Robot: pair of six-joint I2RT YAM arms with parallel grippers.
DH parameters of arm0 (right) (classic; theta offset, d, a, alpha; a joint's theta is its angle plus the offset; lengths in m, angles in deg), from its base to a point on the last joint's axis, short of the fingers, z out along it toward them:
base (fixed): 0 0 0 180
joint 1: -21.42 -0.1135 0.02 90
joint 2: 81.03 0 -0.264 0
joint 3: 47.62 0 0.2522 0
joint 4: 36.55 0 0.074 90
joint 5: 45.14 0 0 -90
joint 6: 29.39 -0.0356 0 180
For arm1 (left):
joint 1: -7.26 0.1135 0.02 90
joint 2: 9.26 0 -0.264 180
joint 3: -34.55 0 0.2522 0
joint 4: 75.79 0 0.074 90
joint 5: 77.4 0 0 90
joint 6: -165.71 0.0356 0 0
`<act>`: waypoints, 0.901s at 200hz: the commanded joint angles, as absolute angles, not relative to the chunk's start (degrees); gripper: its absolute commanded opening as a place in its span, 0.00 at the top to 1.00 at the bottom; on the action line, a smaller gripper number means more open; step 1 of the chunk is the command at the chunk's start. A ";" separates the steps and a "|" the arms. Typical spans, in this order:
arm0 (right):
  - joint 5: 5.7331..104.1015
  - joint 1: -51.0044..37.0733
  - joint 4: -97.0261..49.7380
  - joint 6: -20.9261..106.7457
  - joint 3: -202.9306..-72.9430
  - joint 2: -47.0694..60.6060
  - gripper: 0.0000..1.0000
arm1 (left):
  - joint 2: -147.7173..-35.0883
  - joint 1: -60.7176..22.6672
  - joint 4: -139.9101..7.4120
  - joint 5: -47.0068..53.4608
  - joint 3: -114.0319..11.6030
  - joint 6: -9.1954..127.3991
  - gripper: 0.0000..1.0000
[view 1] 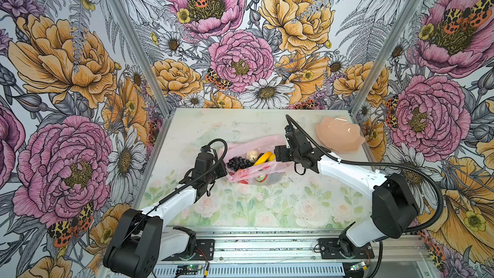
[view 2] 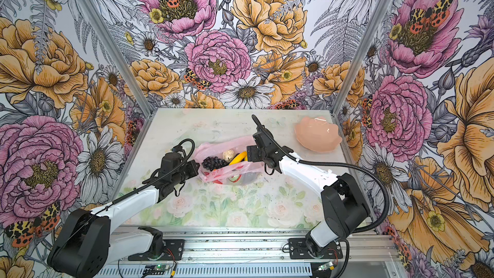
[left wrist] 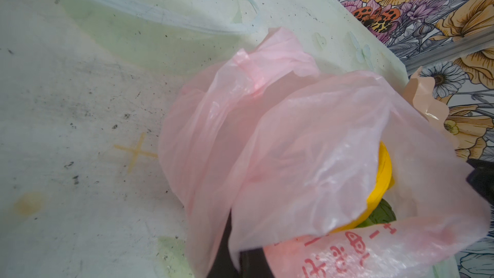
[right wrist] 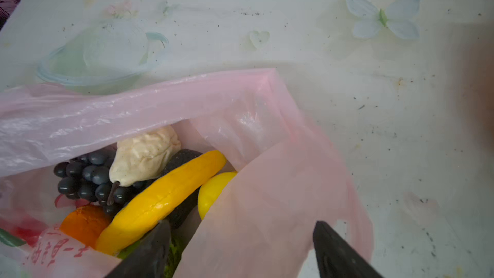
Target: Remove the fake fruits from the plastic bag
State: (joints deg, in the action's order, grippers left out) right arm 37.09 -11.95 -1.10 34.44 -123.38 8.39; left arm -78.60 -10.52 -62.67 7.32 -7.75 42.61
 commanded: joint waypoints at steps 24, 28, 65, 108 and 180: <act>39.95 -12.15 -7.55 27.93 -120.63 8.92 0.45 | -79.57 -10.58 -63.43 9.50 -8.83 40.89 1.00; 40.39 -12.08 -8.11 27.71 -119.95 8.32 0.49 | -79.52 -10.46 -63.32 9.63 -8.77 40.68 1.00; 43.57 -9.88 -12.62 24.31 -110.61 -0.40 0.87 | -79.66 -8.08 -64.24 9.47 -6.61 38.69 1.00; 46.69 -6.33 -26.04 19.27 -94.80 -9.00 1.00 | -83.05 -3.14 -65.72 7.04 -4.71 34.36 1.00; 40.87 -11.93 -29.38 17.31 -86.54 -6.62 1.00 | -89.24 -4.01 -67.09 2.62 -7.51 35.77 1.00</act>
